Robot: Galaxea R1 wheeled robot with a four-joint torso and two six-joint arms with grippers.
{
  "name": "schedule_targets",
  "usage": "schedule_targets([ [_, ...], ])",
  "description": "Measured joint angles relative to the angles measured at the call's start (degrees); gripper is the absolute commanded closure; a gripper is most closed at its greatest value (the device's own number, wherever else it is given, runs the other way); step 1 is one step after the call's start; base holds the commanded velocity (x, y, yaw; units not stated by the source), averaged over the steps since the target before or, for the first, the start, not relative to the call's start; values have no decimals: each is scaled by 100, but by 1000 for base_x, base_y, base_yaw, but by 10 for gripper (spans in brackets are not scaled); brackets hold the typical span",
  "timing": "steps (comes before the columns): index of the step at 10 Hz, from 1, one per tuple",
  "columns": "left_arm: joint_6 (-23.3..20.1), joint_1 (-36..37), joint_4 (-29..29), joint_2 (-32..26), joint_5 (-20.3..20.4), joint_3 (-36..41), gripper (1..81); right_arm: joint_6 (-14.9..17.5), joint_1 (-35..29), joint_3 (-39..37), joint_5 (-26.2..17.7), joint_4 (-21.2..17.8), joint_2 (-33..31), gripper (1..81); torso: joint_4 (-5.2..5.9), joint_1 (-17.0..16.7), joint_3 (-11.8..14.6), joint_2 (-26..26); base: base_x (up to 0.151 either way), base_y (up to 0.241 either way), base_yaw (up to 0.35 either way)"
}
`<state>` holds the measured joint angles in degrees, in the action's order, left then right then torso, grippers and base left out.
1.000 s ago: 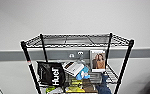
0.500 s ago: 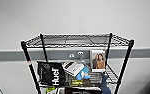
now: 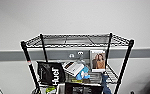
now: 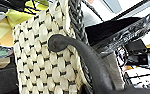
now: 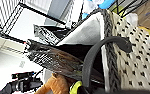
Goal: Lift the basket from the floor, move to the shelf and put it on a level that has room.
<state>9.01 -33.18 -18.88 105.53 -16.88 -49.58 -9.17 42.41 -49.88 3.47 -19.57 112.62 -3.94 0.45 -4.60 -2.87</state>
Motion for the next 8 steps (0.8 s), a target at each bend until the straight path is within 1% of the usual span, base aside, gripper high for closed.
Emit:
schedule_targets([
  [3, 24, 245, -84, -101, -12, 90, 811, -12, -405, 160, -28, -262, -55, 811, 0, 0, 0, 0, 0, 0, 0],
  [5, 28, 480, -211, -160, -23, 226, 811, -12, -683, 416, -45, -422, -284, 811, 0, 0, 0, 0, 0, 0, 0],
  [8, 28, 1028, -517, -361, -262, 488, 811, -26, -1069, 669, -117, -669, -525, 811, 0, 0, 0, 0, 0, 0, 0],
])
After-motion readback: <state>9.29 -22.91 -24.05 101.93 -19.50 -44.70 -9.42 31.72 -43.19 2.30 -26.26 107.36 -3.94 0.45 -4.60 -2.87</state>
